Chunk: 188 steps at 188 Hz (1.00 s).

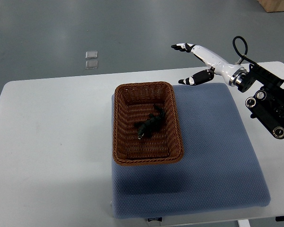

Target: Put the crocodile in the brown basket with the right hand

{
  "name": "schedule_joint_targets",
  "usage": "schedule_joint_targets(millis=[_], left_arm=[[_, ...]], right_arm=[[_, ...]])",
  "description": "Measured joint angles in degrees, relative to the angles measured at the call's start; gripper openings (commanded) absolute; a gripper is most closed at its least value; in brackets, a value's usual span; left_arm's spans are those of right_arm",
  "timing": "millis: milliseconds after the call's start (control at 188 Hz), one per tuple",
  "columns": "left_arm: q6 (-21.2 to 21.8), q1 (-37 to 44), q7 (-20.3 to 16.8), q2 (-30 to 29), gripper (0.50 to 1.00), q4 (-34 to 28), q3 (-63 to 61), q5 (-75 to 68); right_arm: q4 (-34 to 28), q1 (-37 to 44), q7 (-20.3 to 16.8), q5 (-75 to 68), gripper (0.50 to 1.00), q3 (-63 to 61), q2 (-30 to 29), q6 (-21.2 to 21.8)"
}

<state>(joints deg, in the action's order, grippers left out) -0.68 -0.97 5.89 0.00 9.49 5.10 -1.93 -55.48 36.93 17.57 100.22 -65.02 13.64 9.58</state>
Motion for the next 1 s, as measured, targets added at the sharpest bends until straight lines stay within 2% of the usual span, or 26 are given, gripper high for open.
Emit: schedule_joint_targets(millis=[138,271,494,622,999], left_arm=[[-0.01,0.00,0.00,0.00,1.000,0.00,0.00,0.00],[-0.03,0.00,0.00,0.00,1.000,0.00,0.00,0.00],[-0.03,0.00,0.00,0.00,1.000,0.00,0.00,0.00],[-0.03,0.00,0.00,0.00,1.000,0.00,0.00,0.00],[-0.03,0.00,0.00,0.00,1.000,0.00,0.00,0.00]], right_arm=[[2.87,-2.21,-1.11,-0.84,0.915,-12.09,-4.21,3.61],[5.65,-3.45,-2.30,-6.47,0.915,-17.82,-5.58,4.51],[14.96,-3.95,-3.06,-21.67,0.915,-18.82,-5.40,3.49],[18.97,-3.80,-3.07,-28.31,0.915,-18.43,-4.91,1.46],[20.28,-3.73,-3.07,-34.25,0.932,-17.52,-4.51,0.46]])
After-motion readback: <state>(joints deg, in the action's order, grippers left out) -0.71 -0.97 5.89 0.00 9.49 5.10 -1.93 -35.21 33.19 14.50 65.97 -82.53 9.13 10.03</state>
